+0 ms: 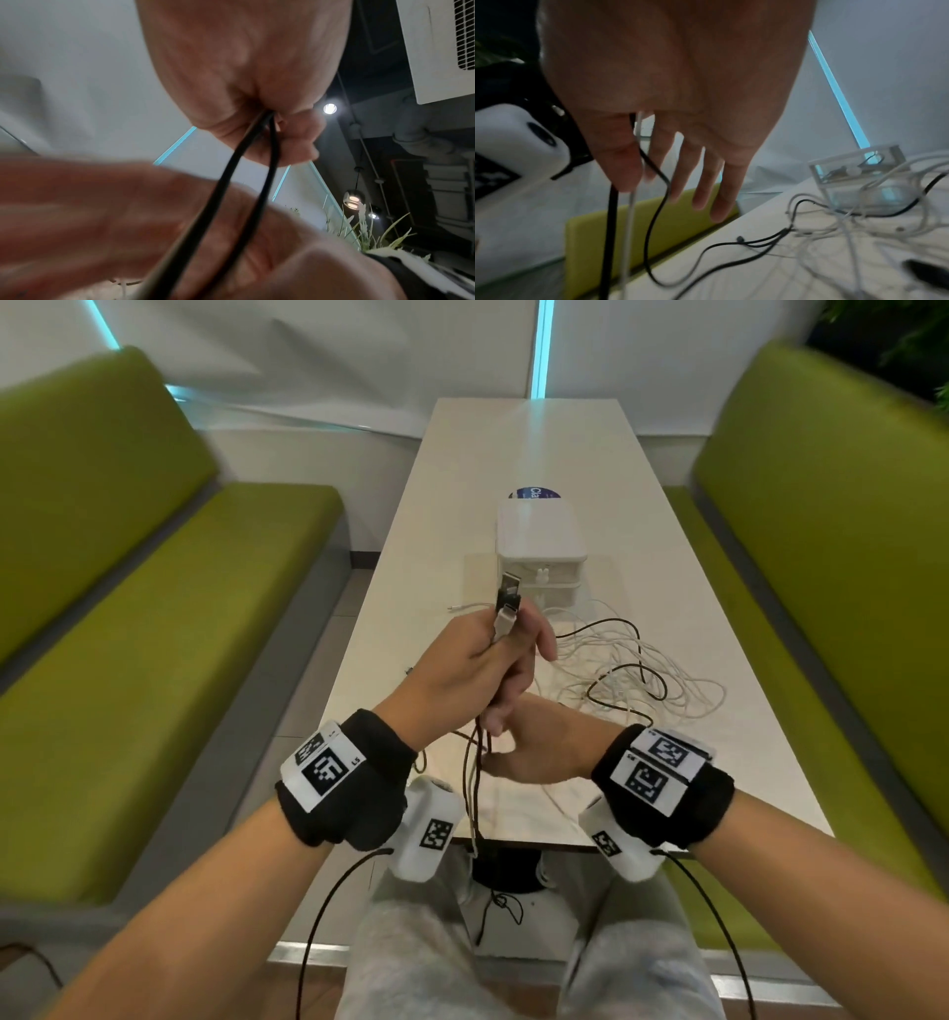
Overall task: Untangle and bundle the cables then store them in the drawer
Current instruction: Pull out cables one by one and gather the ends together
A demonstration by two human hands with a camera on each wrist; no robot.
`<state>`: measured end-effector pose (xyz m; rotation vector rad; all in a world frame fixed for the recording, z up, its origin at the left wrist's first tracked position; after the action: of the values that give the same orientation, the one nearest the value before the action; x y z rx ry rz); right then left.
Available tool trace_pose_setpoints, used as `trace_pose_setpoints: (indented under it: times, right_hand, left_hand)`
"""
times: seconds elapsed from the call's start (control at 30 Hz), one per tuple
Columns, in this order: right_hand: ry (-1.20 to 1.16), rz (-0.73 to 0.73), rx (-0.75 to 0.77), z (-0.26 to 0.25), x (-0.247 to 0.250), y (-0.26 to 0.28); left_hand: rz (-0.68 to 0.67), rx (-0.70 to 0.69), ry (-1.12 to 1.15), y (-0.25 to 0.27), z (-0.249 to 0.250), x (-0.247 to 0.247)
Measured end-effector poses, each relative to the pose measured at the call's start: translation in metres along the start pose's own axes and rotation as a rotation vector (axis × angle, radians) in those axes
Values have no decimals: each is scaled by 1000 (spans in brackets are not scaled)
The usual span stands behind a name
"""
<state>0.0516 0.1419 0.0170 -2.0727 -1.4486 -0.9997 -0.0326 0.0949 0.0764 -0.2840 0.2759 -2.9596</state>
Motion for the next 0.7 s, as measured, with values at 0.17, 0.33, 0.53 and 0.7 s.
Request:
trace_pose_setpoints:
  times: [0.17, 0.33, 0.53, 0.7]
  right_hand:
    - [-82, -193, -36, -6, -13, 4]
    - [-62, -363, -98, 4, -15, 19]
    - [-182, -415, -126, 3, -9, 28]
    - [-348, -125, -135, -1, 17, 21]
  left_hand:
    - [84, 2, 73, 5, 18, 20]
    - [97, -3, 65, 5, 26, 19]
    - [62, -17, 70, 7, 37, 7]
    - [34, -62, 124, 10, 54, 3]
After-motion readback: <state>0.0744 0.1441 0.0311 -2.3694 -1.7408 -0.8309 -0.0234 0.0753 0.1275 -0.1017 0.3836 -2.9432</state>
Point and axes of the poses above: each hand's wrist, its own y-axis away from the middle knuckle, its own x-axis out of the back of the hand, z = x × y, the point moved 3 cm from there along -y, towards the middle knuckle, and after that the axes turned 7 degrees about z, right-handed, at the moved point
